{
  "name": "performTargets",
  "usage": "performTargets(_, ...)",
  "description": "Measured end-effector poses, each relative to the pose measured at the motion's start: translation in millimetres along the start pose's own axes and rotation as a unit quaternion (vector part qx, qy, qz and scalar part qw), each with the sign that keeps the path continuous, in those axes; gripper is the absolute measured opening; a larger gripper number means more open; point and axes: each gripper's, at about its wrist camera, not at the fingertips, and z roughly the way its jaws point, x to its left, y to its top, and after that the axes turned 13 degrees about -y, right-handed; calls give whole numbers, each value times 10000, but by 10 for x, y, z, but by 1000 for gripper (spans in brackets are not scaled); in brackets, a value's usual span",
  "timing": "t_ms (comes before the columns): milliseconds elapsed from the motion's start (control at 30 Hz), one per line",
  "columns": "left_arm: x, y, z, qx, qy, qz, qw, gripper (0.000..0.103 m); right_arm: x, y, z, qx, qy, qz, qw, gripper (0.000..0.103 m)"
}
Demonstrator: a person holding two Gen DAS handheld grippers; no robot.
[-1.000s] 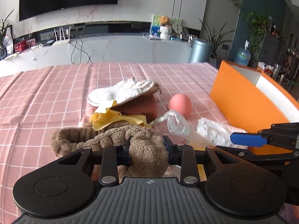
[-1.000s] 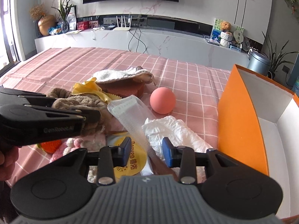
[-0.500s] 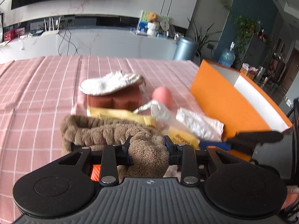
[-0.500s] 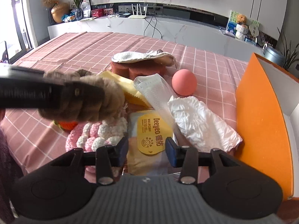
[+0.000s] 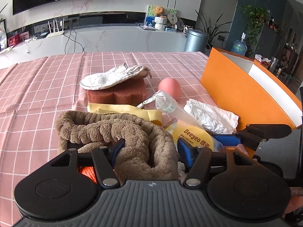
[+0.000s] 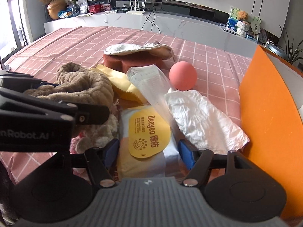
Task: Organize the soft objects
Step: 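Close the left tool on the brown plush while the right tool grips the Deeyeo bag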
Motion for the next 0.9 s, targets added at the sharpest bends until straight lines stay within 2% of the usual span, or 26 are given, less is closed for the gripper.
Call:
performTargets(33, 3, -5, -3, -6, 6, 20, 10000, 52, 7, 3, 0, -12, -3, 3, 10000, 62)
performTargets(167, 23, -10, -50, -116, -93, -20, 9999, 38, 28, -2, -6, -35, 28, 28, 10000, 51)
performTargets(300, 13, 13, -149, -327, -95, -22, 9994, 35, 17, -4, -50, -97, 59, 9, 9999, 43)
performTargets(633, -61, 172, -500, -886, -29, 62, 9960, 33, -86, 57, -380, -524, 203, 32, 9984, 41)
performTargets(767, -112, 245, -619, -1060, 17, 158, 9942, 33, -163, 130, -536, -659, 383, 191, 9969, 41)
performTargets(900, -156, 326, -749, -1222, 26, 213, 9923, 33, -258, 205, -677, -735, 777, 452, 9932, 41)
